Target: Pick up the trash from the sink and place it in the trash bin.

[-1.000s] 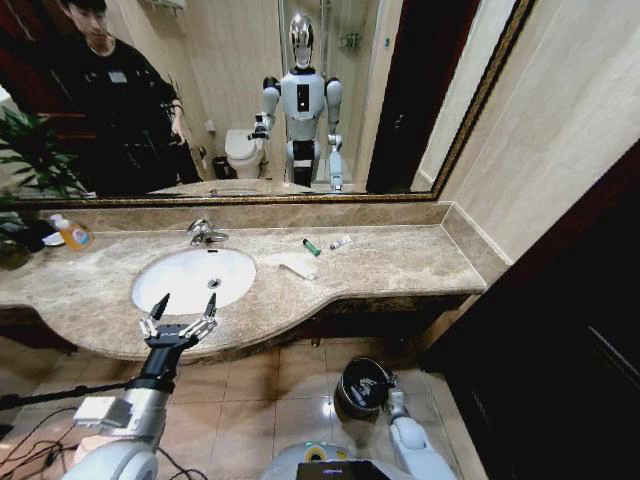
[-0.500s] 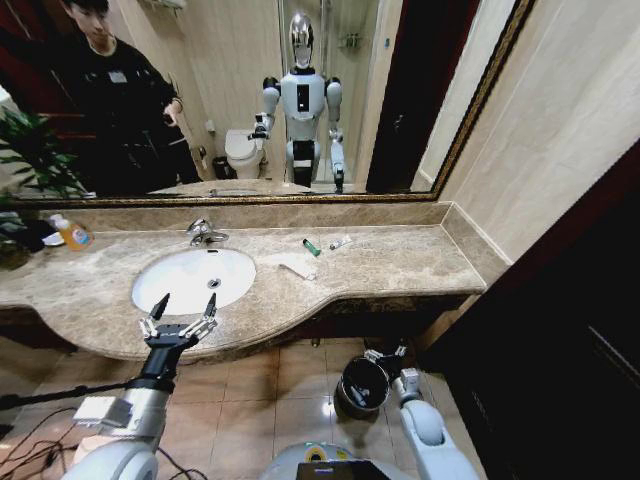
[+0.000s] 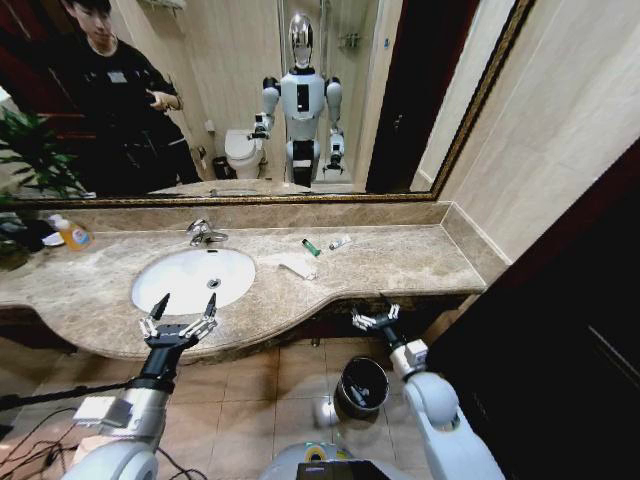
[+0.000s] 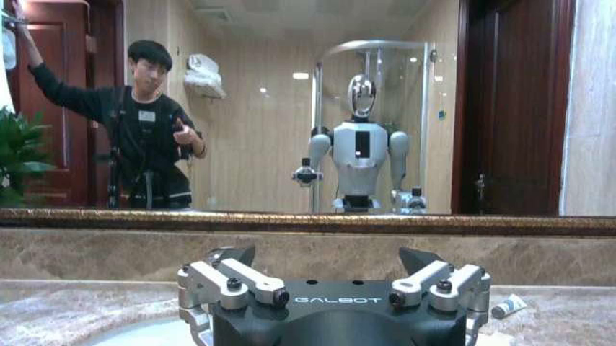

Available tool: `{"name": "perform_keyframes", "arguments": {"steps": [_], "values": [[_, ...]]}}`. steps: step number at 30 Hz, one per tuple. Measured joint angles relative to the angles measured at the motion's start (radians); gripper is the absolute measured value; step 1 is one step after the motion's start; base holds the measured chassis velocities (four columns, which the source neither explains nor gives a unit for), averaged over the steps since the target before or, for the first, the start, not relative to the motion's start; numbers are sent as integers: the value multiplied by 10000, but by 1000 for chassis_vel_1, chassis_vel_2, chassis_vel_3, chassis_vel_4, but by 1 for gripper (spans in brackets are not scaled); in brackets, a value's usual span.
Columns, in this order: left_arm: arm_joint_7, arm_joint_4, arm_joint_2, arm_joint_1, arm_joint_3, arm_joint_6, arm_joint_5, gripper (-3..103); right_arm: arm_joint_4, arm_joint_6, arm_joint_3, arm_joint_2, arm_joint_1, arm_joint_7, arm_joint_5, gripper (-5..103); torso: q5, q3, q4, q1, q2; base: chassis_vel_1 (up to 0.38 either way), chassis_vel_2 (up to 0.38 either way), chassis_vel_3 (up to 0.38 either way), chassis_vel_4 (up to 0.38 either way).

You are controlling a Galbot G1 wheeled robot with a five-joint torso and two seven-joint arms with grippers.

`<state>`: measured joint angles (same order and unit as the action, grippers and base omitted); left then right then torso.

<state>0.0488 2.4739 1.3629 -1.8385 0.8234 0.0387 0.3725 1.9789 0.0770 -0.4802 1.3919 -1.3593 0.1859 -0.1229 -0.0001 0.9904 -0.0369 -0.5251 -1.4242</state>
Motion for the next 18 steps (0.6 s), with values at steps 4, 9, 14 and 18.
{"name": "perform_keyframes", "arguments": {"steps": [4,9,14,18], "values": [[0,-1,0,-1,0,0,0,100,-301,692,178,-238,1030,569,-593,100,0,1,1,0,0,0,0,0,0],[0,-1,0,0,0,0,0,100,-803,882,360,-452,1869,1002,-870,100,0,0,0,0,0,0,0,0,0],[0,0,0,-1,0,0,0,100,-1647,1041,890,-529,2817,1018,-1057,100,-1,1,0,0,0,0,0,0,0],[0,0,0,-1,0,0,0,100,-2489,964,1407,-359,3438,883,-944,100,0,1,1,0,0,0,0,0,0]]}}
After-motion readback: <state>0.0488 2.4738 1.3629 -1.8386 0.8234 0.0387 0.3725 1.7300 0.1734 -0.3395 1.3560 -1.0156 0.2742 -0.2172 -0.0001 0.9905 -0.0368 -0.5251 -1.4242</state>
